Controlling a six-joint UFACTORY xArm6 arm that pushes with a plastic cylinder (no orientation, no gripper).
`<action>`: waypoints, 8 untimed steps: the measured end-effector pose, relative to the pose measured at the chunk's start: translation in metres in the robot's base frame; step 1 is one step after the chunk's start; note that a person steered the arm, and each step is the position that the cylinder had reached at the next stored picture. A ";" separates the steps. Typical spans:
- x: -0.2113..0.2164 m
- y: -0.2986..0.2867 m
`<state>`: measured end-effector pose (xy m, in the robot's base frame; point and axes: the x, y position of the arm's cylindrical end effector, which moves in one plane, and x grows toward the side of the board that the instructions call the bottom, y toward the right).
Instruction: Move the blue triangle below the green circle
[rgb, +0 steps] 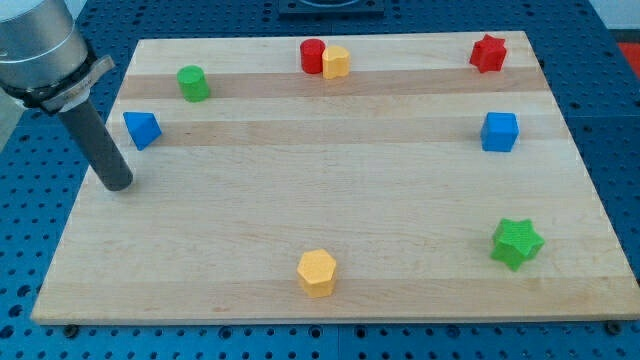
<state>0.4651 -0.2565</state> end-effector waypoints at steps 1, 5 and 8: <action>-0.022 -0.010; -0.141 0.082; 0.061 -0.001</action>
<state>0.5262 -0.2578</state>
